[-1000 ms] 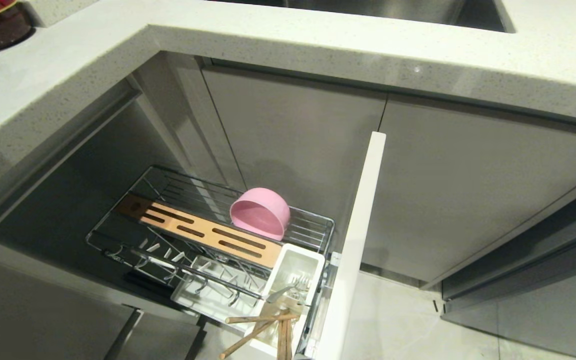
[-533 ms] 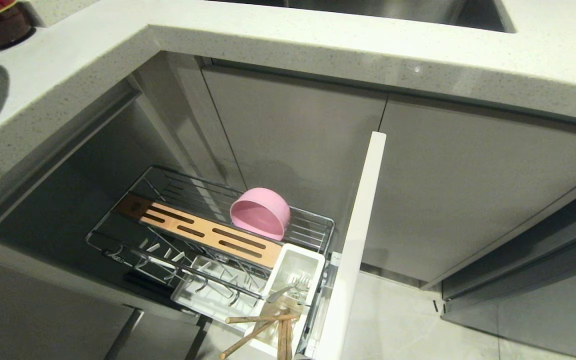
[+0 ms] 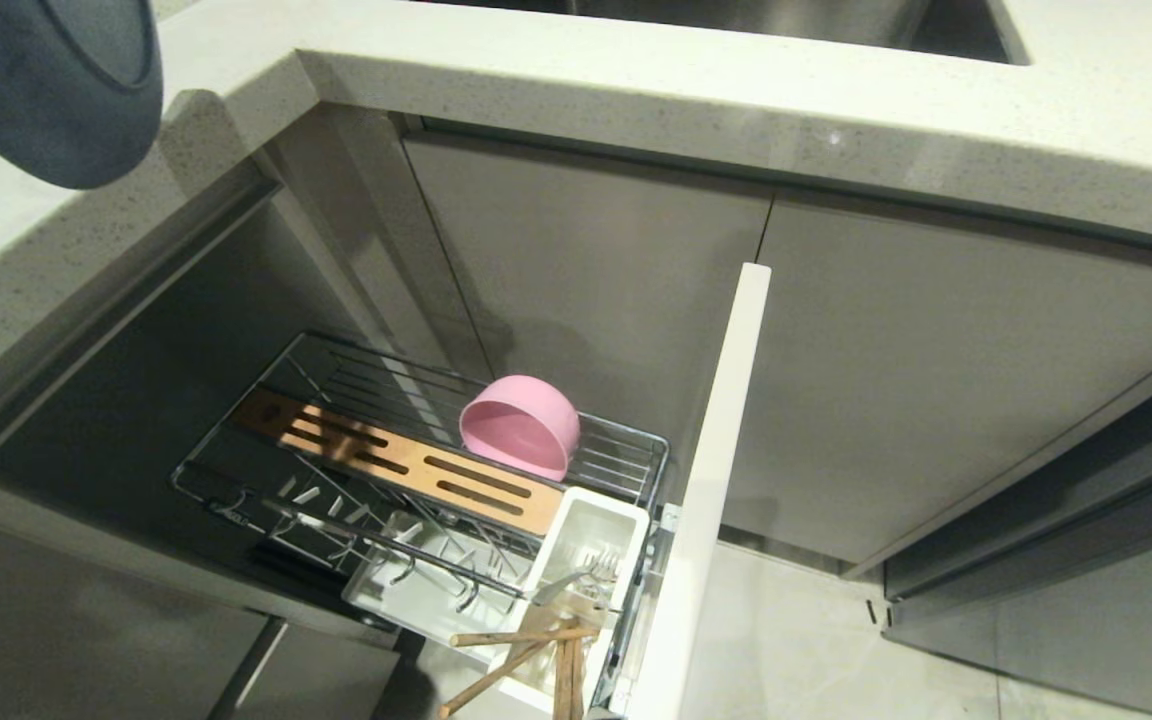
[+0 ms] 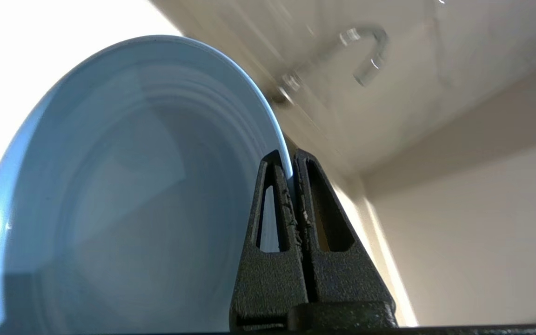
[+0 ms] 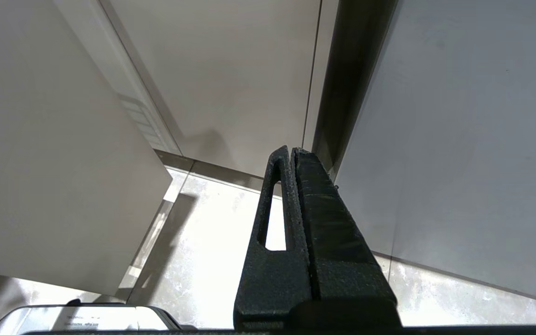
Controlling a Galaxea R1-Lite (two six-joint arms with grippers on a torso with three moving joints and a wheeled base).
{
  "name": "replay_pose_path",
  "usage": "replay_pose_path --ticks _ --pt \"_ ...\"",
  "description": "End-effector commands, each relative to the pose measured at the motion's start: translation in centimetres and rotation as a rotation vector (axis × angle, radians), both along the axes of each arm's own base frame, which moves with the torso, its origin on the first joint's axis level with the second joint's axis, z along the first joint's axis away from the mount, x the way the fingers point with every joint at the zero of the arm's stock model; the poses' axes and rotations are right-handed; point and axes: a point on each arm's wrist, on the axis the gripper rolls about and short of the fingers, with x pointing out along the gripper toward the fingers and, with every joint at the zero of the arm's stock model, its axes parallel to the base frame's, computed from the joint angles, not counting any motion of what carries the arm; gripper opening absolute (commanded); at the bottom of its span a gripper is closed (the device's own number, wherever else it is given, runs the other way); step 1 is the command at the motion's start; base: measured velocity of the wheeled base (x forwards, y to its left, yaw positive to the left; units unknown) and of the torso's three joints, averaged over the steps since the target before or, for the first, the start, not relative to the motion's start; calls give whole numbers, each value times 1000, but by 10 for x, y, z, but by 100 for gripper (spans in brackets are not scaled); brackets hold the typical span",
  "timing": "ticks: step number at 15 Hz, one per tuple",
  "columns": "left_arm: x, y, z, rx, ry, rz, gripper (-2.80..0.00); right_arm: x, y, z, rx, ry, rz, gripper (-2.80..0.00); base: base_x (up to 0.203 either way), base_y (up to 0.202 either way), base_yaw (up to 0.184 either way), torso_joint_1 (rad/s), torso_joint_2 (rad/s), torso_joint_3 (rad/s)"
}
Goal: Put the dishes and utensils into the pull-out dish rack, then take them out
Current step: Pick up the plate and place it in the cupboard
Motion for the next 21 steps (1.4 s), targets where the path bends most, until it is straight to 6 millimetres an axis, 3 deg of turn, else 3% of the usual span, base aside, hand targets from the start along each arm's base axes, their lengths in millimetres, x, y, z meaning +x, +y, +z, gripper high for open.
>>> replay_pose_path --ticks 1,8,21 --pt "6 -19 -7 16 43 -27 -280 2 0 -7 0 25 0 -280 0 0 0 0 0 0" --pt "14 -53 -29 45 115 -36 -280 2 0 -7 0 25 0 -280 0 0 0 0 0 0" --pt "31 -83 -67 -112 303 162 -280 2 0 -7 0 25 0 -280 0 0 0 0 0 0"
